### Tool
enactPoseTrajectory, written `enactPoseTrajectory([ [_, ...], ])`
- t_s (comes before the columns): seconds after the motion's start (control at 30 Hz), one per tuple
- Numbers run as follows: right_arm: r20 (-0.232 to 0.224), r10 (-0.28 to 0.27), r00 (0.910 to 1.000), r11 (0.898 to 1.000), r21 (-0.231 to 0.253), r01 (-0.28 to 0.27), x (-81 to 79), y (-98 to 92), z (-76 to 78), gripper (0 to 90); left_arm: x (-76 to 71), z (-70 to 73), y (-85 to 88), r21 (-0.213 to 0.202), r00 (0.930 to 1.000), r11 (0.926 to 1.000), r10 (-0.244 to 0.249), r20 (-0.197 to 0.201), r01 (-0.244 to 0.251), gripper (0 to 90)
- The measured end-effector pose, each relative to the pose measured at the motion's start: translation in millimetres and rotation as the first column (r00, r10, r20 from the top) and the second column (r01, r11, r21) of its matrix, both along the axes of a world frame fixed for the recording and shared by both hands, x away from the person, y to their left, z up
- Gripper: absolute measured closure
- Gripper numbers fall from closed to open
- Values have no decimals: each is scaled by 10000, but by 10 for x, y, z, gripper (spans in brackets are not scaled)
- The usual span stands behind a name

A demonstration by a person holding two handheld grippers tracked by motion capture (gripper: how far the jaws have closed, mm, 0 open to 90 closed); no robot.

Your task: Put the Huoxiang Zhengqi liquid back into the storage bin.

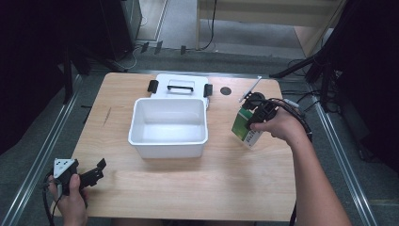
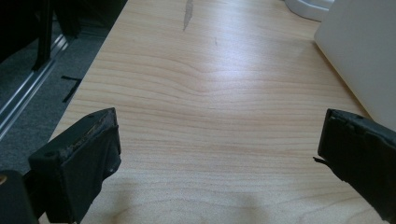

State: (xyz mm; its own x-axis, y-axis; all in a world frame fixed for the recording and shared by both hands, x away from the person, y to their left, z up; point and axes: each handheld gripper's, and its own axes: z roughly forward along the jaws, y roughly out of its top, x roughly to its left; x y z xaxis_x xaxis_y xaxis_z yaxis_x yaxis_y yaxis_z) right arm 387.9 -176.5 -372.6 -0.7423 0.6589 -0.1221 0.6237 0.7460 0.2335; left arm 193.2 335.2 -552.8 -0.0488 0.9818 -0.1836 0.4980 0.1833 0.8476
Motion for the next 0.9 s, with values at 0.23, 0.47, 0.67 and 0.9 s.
enactPoseTrajectory([
  [0.23,153,1041,9944,9944,142,-1044,-56,127,180,645,1,-1,5,-32,10000,10000,-12,-1,12,0],
  [0.47,453,1979,9792,9794,320,-1994,-114,258,342,646,1,-1,6,-29,10000,10000,-28,-14,28,0],
  [0.67,525,2439,9684,9675,549,-2467,-143,324,438,645,-1,-1,5,-31,10000,10000,-30,0,30,0],
  [0.9,724,2487,9659,9659,550,-2528,-146,367,634,646,2,-1,3,-27,10000,10000,-20,-18,20,0],
])
